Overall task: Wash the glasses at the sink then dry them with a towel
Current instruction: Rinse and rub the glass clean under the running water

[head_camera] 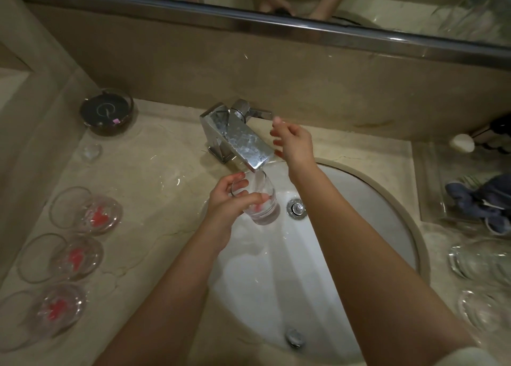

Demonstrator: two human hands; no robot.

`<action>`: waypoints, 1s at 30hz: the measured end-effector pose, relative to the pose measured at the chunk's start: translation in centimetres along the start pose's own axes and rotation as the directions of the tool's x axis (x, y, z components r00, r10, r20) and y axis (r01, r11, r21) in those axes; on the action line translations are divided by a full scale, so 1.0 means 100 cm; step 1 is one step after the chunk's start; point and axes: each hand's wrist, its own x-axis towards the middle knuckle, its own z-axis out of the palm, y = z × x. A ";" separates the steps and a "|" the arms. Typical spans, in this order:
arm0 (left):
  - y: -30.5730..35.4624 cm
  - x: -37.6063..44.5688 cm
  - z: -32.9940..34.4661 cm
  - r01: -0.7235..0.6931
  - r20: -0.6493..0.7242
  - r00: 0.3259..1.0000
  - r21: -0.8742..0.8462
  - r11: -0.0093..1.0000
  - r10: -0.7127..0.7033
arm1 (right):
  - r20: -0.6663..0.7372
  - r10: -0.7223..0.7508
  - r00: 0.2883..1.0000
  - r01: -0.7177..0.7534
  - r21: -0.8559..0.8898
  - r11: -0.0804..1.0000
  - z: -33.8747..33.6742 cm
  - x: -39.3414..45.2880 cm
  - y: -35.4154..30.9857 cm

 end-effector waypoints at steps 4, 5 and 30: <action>0.003 0.000 0.001 -0.012 0.034 0.999 -0.051 0.999 0.014 | 0.056 0.402 0.914 -0.397 -0.083 0.914 -0.020 -0.026 0.035; 0.002 0.001 0.001 -0.013 0.044 0.999 -0.064 0.998 0.015 | 0.136 0.529 0.837 -0.523 -0.082 0.848 -0.024 -0.034 0.043; 0.029 0.038 0.009 -0.200 0.491 0.871 0.328 0.923 0.014 | 0.408 0.207 0.889 -0.322 0.236 0.917 -0.065 -0.046 0.059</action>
